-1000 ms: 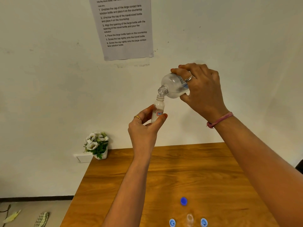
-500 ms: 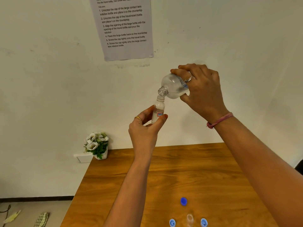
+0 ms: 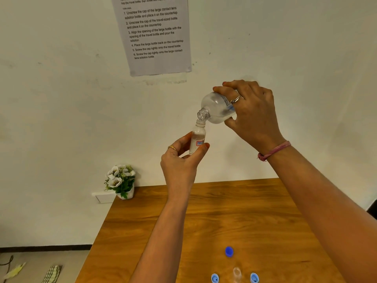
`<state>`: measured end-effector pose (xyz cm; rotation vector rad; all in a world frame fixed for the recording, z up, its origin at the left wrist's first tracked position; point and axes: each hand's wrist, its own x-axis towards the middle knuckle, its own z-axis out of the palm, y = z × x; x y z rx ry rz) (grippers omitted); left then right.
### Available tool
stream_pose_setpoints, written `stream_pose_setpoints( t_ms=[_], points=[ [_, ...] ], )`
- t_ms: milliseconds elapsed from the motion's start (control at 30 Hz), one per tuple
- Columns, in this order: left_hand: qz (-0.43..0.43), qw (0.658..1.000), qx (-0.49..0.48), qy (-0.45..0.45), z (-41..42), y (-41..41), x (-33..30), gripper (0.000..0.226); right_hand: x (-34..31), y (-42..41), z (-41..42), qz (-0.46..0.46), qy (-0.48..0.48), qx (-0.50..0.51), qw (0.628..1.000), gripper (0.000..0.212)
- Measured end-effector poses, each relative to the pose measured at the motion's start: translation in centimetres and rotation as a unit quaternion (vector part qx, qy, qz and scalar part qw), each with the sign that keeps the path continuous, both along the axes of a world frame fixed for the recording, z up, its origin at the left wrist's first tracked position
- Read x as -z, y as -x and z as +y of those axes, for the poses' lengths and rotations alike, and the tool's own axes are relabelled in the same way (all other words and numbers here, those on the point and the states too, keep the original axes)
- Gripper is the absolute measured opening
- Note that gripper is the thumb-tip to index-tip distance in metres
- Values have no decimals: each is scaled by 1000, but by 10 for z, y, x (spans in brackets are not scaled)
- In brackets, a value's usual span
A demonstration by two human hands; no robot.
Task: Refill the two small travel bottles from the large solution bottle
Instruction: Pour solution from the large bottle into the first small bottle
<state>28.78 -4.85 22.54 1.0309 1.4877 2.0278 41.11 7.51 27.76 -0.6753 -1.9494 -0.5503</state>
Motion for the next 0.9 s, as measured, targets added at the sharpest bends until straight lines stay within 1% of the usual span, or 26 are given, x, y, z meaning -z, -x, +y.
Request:
stream_pose_setpoints(
  t_ms=[367, 900],
  points=[
    [7, 1000, -3, 4, 4, 1, 1, 42, -1, 0, 0, 3, -3, 4, 1000, 58],
    [10, 1000, -7, 7, 6, 2, 1, 41, -1, 0, 3, -1, -2, 5, 1000, 59]
  ],
)
